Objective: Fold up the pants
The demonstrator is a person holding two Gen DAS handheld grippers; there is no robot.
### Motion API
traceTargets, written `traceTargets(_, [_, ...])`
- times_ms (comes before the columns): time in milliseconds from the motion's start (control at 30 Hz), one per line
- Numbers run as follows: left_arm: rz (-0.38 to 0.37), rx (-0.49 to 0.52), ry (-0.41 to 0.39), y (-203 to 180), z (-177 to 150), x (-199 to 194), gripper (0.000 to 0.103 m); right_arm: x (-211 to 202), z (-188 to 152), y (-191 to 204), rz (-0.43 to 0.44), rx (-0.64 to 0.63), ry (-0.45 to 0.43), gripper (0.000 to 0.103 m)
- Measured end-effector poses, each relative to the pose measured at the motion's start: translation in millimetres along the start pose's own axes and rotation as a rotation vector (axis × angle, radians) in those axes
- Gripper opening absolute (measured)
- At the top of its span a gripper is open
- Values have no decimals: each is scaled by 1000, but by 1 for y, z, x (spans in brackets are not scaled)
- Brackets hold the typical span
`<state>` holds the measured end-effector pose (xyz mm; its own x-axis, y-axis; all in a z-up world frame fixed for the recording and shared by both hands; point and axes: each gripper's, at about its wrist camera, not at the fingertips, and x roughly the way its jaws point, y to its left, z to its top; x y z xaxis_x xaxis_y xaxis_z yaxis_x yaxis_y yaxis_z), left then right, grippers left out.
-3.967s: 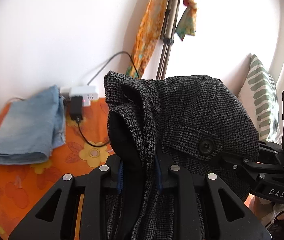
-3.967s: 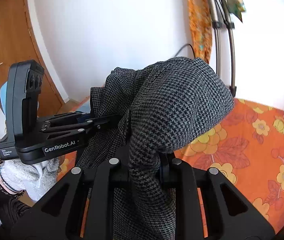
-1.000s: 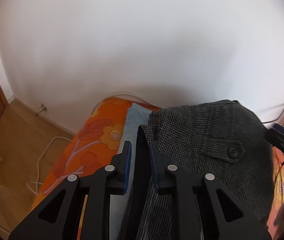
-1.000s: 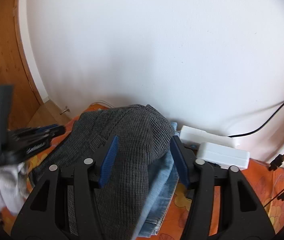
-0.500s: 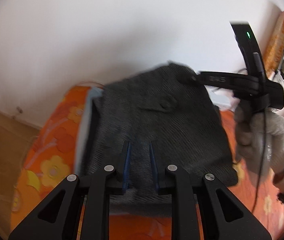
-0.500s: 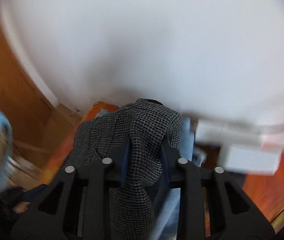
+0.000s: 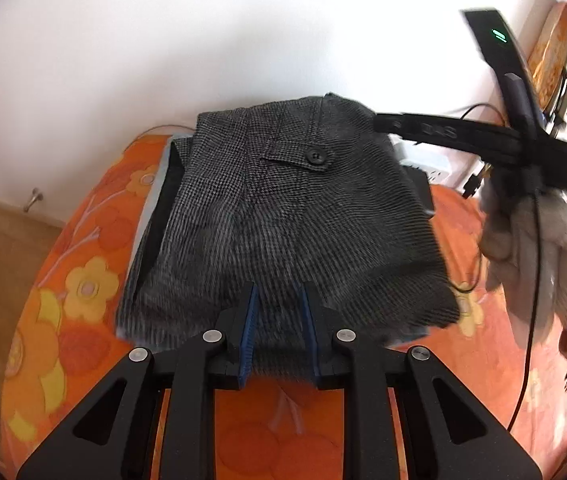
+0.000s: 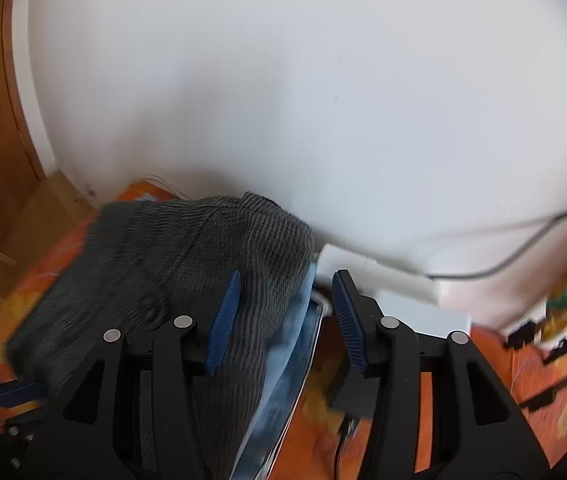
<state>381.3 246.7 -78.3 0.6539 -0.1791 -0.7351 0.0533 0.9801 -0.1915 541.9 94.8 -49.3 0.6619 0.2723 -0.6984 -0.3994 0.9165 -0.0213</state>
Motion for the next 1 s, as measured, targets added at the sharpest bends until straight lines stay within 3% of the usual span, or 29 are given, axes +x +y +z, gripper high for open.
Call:
traceTargets(167, [9, -9, -50, -21, -13, -36, 21, -60, -21, -9, 58, -7, -23, 55])
traceTargets(367, [28, 3, -109, -50, -28, -87, 35, -139, -49, -7, 93, -27, -64, 62])
traceTargets(500, [57, 13, -166, -68, -40, -124, 55, -184, -71, -12, 104, -40, -96, 64])
traceTargets(533, [59, 12, -180, -72, -42, -132, 57, -190, -74, -13, 113, -39, -100, 69])
traceTargets(733, [70, 1, -238, -101, -56, -174, 68, -259, -107, -14, 111, -96, -154, 72])
traceTargets(833, [85, 17, -257, -120, -67, -192, 72, -293, -126, -18, 135, -87, -180, 84])
traceTargets(1000, [59, -49, -293, -137, -88, -218, 80, -341, -160, -19, 119, -102, -222, 87])
